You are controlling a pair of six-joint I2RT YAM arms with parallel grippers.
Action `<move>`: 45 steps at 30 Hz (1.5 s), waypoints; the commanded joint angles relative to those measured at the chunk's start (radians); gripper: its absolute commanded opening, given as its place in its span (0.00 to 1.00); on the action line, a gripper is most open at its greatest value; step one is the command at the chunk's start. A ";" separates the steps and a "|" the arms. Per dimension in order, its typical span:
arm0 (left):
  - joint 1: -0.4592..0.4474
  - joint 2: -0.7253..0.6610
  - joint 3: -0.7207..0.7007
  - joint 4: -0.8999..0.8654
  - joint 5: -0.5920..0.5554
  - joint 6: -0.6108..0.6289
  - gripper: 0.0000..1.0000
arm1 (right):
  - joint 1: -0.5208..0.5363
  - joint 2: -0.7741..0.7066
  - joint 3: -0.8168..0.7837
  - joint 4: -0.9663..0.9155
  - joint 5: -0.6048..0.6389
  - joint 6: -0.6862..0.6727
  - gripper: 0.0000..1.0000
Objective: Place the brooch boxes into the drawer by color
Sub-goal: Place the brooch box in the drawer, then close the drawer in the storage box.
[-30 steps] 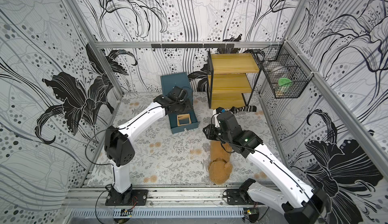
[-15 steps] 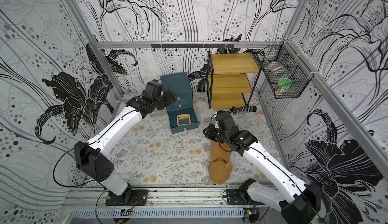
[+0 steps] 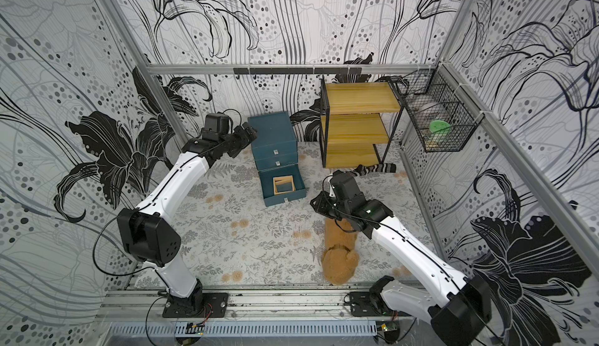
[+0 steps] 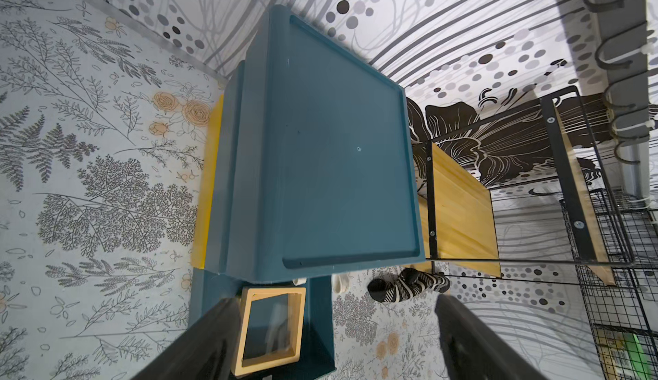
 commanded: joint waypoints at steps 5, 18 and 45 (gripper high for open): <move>0.040 0.086 0.067 -0.029 0.099 0.047 0.92 | -0.004 0.019 -0.005 0.022 -0.031 0.012 0.25; 0.077 0.219 0.121 -0.027 0.125 0.080 0.71 | -0.006 0.122 -0.037 0.166 -0.133 0.062 0.25; 0.076 0.200 -0.016 0.055 0.119 0.044 0.52 | -0.004 0.445 -0.169 0.661 -0.118 0.226 0.30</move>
